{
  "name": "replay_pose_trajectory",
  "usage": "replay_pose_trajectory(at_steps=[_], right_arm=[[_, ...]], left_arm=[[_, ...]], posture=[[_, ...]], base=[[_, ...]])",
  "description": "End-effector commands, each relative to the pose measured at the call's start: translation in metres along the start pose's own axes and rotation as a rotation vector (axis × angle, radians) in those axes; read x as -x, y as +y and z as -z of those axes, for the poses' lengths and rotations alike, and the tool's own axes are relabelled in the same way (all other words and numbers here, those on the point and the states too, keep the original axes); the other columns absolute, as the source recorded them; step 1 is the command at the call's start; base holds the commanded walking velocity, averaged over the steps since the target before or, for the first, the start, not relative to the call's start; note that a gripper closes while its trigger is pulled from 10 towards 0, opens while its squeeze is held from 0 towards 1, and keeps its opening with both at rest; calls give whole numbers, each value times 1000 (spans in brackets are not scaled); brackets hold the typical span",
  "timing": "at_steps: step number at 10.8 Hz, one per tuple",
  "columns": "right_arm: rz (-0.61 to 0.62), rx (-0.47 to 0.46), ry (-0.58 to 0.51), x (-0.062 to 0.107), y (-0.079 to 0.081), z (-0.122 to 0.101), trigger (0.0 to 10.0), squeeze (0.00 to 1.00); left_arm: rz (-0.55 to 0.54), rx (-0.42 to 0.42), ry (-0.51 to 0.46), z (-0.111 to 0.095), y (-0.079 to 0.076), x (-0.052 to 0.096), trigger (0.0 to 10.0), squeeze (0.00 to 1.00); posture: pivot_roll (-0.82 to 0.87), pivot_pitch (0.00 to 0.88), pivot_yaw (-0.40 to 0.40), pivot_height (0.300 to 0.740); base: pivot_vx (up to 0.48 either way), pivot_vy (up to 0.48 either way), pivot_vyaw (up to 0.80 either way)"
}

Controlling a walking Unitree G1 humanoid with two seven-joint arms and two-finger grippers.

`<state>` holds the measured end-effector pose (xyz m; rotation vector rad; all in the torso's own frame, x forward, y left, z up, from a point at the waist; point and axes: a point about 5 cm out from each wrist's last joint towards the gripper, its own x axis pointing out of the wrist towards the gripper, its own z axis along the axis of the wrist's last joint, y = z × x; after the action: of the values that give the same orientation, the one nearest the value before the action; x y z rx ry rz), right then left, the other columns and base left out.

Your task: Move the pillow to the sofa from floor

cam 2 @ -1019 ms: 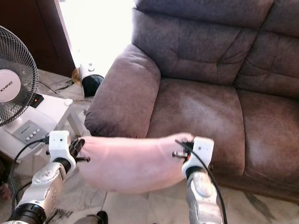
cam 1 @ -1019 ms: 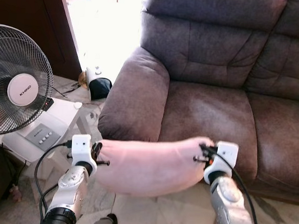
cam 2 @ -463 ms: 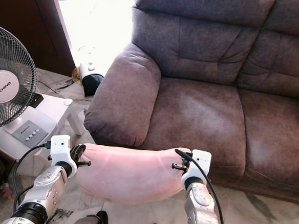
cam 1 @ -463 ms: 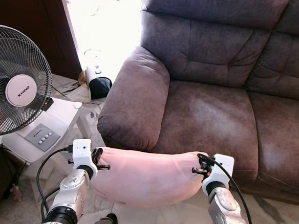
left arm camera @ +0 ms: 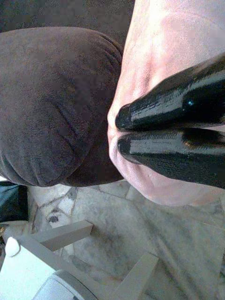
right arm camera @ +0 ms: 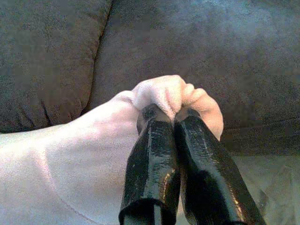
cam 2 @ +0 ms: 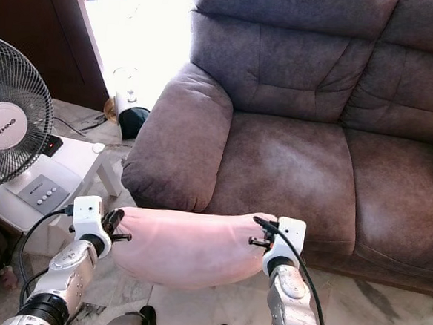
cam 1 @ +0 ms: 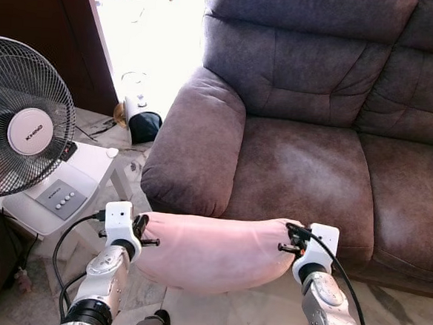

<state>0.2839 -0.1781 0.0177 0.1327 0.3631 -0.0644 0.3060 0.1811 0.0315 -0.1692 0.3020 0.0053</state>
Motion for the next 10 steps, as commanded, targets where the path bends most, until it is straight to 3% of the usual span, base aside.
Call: replay_pose_trajectory(at_steps=[1, 3, 4, 10], right_arm=[[75, -28, -52, 1, -19, -10, 10000, 0], [73, -26, -50, 0, -19, -7, 10000, 0], [81, -35, 63, 10, -24, 32, 10000, 0], [76, -31, 56, 3, -22, 30, 10000, 0]], left_arm=[[-78, -1, -49, -11, 21, 1, 10000, 0], [-80, 4, -45, -9, 21, 1, 10000, 0], [-50, 1, -56, -20, 9, -14, 10000, 0], [-50, -11, 58, 8, 9, -8, 10000, 0]], posture=[[102, 140, -18, 740], [102, 140, -18, 740], [101, 145, -9, 740], [102, 131, 1, 740]], base=[[0, 0, 0], [0, 0, 0], [0, 0, 0], [0, 0, 0]])
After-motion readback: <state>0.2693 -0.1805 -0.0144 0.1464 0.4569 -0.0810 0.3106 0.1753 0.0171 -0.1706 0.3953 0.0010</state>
